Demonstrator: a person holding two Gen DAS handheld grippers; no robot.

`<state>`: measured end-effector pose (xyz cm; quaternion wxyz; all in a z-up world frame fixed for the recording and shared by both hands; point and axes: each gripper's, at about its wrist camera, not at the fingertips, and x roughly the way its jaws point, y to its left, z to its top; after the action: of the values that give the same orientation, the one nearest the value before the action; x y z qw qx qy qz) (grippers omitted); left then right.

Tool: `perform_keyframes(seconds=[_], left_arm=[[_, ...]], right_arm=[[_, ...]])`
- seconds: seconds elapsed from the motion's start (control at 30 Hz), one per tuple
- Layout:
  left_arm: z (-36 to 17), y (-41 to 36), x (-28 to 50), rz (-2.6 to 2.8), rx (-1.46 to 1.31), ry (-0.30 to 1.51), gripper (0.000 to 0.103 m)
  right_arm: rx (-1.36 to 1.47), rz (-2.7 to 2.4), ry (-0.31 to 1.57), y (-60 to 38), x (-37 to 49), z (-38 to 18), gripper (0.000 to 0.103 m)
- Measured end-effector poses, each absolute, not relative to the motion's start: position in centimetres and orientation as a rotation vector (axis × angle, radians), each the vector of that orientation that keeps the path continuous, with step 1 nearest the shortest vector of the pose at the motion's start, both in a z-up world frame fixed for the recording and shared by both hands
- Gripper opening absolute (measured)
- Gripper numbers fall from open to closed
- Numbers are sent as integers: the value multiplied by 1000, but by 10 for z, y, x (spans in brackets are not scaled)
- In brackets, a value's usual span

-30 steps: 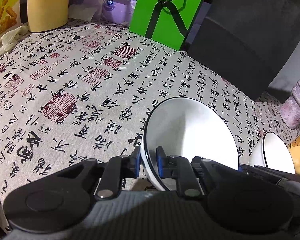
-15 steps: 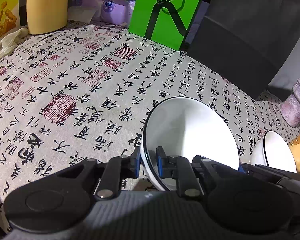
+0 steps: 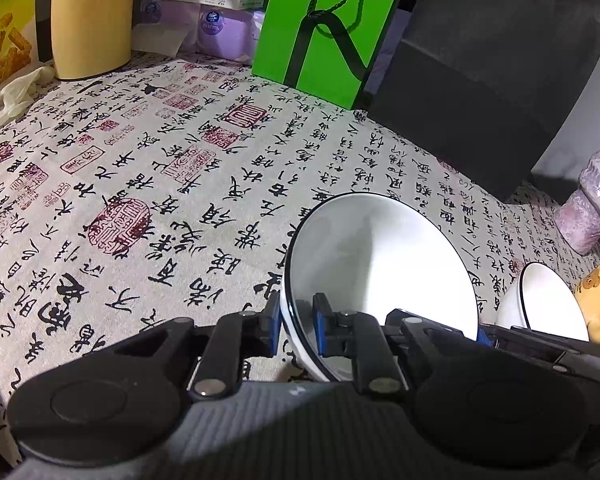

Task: Organize plates and bowls
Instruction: 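Lift the white bowl off the cloth with both grippers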

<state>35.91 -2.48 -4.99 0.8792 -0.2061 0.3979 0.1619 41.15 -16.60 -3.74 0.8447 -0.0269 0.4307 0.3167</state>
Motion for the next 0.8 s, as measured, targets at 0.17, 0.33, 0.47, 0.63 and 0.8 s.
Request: perform_keyframes(seconds=[0.17,0.33,0.47,0.63,0.8], left_arm=[[-45,-24,355,326,-438,810,16],[-38,-24,351,315,-427,791,16],[-33,-22,343,310,-433,766,17],[-22,-20,332,293,-422,744,17],[-17,-20,320,295,-407,734,16]], right_arm=[[-48,669,891,-168,408,-33,21],[-40,672,866,-170,403,-25,21],[-37,674,850,-170,397,-19,21],[-51,681,801,-169,385,-7,21],[-66,694,775,-166,374,-3,19]])
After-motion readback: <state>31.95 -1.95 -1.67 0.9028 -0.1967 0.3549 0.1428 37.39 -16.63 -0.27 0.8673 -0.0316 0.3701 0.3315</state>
